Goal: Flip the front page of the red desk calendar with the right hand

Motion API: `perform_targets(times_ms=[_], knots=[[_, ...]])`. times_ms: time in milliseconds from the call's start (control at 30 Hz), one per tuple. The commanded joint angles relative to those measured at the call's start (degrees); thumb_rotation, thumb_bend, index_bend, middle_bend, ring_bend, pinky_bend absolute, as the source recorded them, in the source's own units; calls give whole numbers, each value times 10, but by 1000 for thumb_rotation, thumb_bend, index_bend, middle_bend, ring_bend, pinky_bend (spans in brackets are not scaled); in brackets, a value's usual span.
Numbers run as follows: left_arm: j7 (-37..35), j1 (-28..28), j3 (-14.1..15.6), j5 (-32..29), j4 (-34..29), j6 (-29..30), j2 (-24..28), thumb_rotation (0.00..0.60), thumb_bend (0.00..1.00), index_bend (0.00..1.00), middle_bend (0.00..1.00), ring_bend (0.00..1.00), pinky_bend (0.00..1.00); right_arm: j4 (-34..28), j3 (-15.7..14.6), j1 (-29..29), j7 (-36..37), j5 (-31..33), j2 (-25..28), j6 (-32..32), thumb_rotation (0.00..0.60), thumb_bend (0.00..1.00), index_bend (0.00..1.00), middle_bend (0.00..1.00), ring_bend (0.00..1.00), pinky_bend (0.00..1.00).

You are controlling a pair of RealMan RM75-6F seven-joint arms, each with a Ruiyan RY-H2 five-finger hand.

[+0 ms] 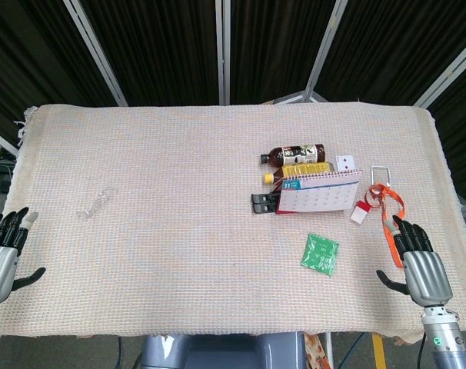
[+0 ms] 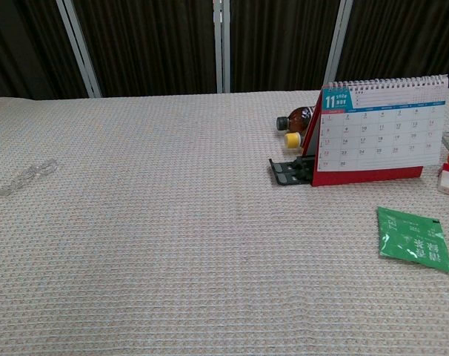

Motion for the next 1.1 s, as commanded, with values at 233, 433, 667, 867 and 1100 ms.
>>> perform_targets(times_ms=[233, 433, 667, 867, 1100], knots=[[0, 0, 0, 1, 1, 0, -1, 600, 0, 0, 0, 0, 0, -4, 13, 10, 24, 25, -4, -23, 600, 151, 0, 11, 4, 2], [-4, -1, -3, -2, 5, 1, -1, 600, 0, 0, 0, 0, 0, -28, 68, 46, 98, 139, -14, -108, 600, 195, 49, 538, 570, 511], [-4, -1, -4, -4, 7, 1, -2, 600, 0, 0, 0, 0, 0, -24, 108, 89, 123, 245, -17, -201, 600, 241, 71, 635, 671, 560], [1, 2, -2, -2, 5, 5, -2, 600, 0, 0, 0, 0, 0, -3, 129, 118, 143, 316, -32, -267, 600, 249, 76, 636, 674, 560], [-2, 4, -3, -4, 5, 7, -1, 600, 0, 0, 0, 0, 0, 52, 142, 146, 149, 375, -56, -314, 600, 263, 79, 636, 674, 560]])
